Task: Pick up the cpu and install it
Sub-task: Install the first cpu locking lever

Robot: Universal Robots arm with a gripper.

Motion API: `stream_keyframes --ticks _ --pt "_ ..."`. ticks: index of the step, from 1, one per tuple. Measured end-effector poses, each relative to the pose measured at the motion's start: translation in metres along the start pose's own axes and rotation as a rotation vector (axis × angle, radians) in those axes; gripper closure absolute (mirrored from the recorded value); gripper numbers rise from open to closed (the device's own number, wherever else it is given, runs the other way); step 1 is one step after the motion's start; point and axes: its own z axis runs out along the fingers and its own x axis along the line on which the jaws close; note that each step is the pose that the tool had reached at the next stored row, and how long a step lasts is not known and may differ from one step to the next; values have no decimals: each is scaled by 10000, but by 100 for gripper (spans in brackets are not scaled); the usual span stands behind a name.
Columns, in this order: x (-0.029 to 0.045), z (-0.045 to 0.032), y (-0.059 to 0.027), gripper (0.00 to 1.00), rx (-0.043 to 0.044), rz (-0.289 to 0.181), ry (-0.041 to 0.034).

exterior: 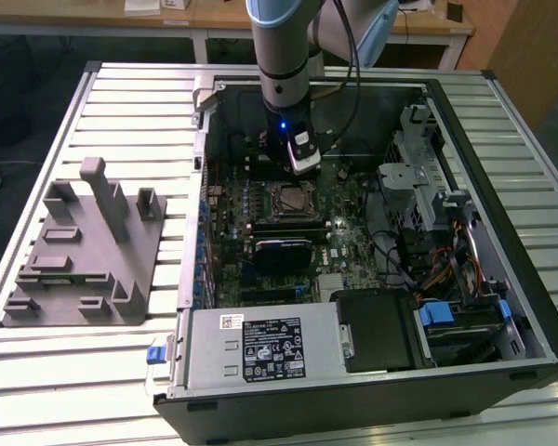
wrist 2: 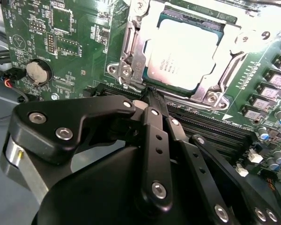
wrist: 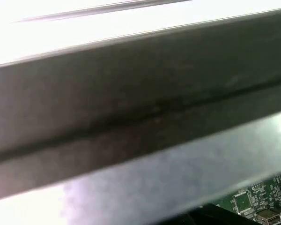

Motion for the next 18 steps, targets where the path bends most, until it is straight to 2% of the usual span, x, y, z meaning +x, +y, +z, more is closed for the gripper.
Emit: stream_keyframes --ticks 4,7,9,12,18 --pt "-1 1 1 89 -4 1 0" --pt "-2 -5 3 89 -95 18 24" --pt "-4 -20 5 89 -122 24 29" --pt "-12 -69 13 89 -118 23 31" --pt "-34 -225 38 89 -117 23 32"
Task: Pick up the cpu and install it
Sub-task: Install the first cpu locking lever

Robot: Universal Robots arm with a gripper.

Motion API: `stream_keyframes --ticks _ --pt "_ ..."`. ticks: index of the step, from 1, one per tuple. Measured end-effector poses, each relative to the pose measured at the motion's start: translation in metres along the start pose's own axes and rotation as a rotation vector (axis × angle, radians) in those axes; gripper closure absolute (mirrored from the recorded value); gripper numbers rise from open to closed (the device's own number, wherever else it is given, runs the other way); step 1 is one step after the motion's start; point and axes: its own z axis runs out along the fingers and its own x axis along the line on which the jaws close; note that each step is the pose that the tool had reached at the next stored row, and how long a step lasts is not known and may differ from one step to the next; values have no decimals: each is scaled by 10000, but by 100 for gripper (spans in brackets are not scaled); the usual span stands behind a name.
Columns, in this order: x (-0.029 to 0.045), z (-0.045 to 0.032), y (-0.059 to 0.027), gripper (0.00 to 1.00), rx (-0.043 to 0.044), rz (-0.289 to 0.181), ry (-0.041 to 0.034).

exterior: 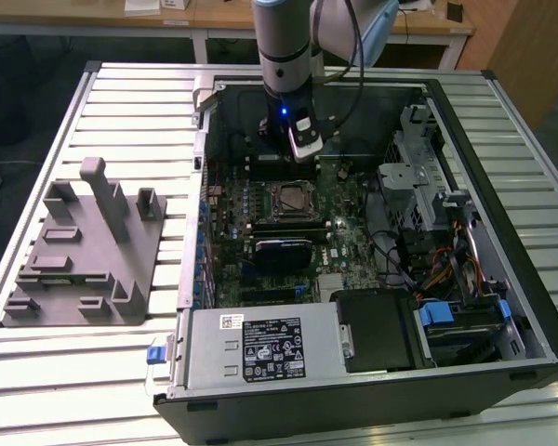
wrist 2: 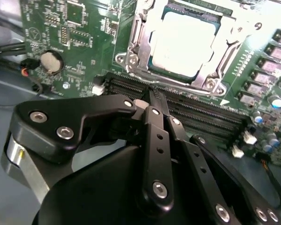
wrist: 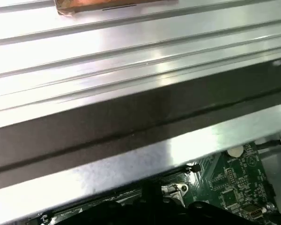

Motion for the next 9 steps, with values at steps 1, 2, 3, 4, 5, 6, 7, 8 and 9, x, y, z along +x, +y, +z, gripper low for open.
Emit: stream_keyframes --ticks 1,2,3,4,5,6,7,8,9 --pt "-3 -24 4 89 1 0 0" --pt "-6 -42 7 89 1 0 0" --pt "-7 -47 8 89 1 -1 1" --pt "-7 -47 8 89 -1 0 0" --pt "-7 -47 9 89 -2 0 0" --pt "-7 -47 9 89 -2 0 -1" --pt "-7 -47 9 89 -1 0 0" --pt "-7 -48 8 89 5 -2 -1" --pt "-7 -48 9 89 21 -4 -1"
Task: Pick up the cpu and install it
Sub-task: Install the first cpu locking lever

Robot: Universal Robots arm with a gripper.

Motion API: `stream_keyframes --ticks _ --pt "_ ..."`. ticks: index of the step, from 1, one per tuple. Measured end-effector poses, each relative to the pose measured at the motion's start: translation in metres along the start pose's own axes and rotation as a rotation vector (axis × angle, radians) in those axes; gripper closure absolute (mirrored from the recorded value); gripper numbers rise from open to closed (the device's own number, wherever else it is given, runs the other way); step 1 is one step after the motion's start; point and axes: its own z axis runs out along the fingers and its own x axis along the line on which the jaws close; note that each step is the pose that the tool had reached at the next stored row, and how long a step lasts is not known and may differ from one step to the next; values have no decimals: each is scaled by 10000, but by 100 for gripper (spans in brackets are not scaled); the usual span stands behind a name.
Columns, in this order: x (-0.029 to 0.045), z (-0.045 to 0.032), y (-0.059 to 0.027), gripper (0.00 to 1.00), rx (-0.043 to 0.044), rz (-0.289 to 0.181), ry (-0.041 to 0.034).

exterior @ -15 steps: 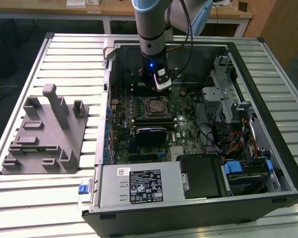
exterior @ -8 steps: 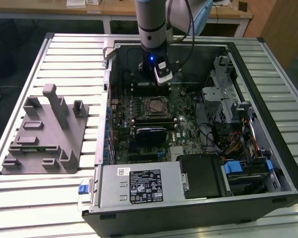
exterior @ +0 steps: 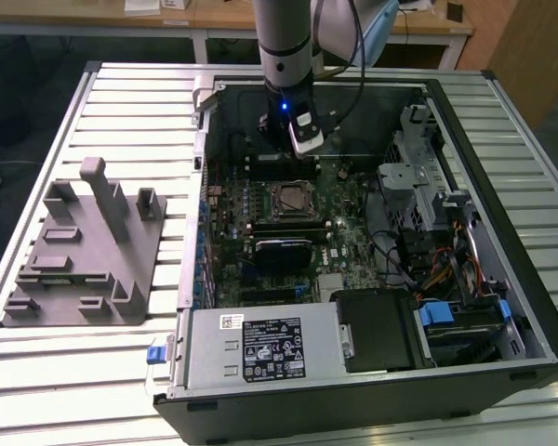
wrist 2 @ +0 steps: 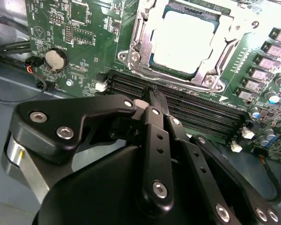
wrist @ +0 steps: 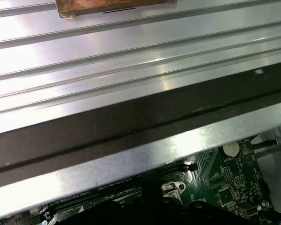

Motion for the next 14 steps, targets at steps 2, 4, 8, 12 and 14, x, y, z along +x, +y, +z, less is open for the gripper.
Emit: stream_keyframes --ticks 2,4,8,12,14 --pt "-2 -1 -7 89 57 -7 5" --pt "-9 -3 -27 89 119 -16 5" --pt "-40 -12 -111 89 255 -25 61" --pt "-77 -25 -224 89 425 -36 139" --pt "-92 -30 -271 89 555 -49 168"
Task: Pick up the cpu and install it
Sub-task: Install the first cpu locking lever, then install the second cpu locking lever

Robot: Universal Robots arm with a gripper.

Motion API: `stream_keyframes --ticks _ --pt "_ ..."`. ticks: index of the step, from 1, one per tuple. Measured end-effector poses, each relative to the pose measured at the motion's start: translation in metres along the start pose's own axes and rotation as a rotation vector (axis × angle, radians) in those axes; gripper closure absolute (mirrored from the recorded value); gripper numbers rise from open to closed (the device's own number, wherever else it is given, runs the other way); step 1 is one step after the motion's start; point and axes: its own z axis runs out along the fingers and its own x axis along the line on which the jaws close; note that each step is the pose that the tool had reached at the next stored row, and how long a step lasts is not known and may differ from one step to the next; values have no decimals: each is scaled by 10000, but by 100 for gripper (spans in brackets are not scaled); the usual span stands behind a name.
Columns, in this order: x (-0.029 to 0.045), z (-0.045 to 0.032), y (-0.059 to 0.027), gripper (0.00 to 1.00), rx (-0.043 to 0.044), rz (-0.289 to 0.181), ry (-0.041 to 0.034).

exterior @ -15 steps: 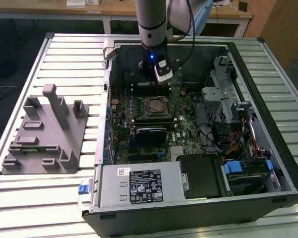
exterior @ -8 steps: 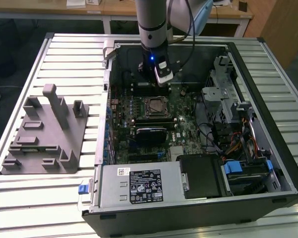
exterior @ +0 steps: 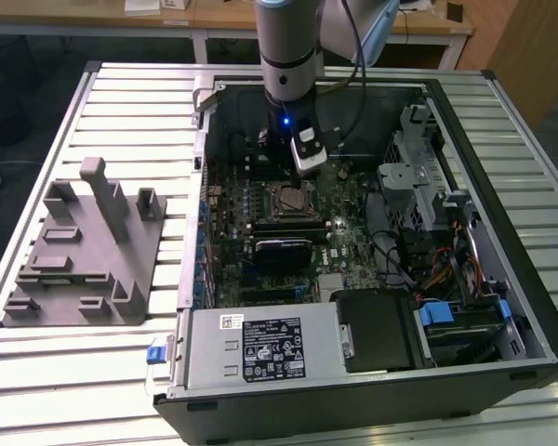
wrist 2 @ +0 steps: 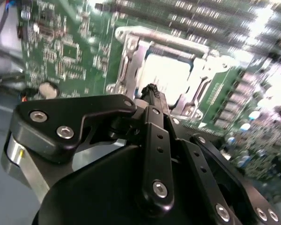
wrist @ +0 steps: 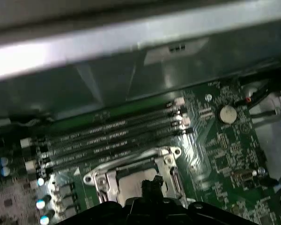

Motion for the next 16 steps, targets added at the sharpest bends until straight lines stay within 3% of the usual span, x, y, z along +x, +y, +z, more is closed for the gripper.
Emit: stream_keyframes --ticks 4,6,16 --pt "-14 -1 -32 89 373 -39 69" --pt "-17 1 -34 89 515 -50 131" --pt "-17 1 -33 89 535 -50 156"
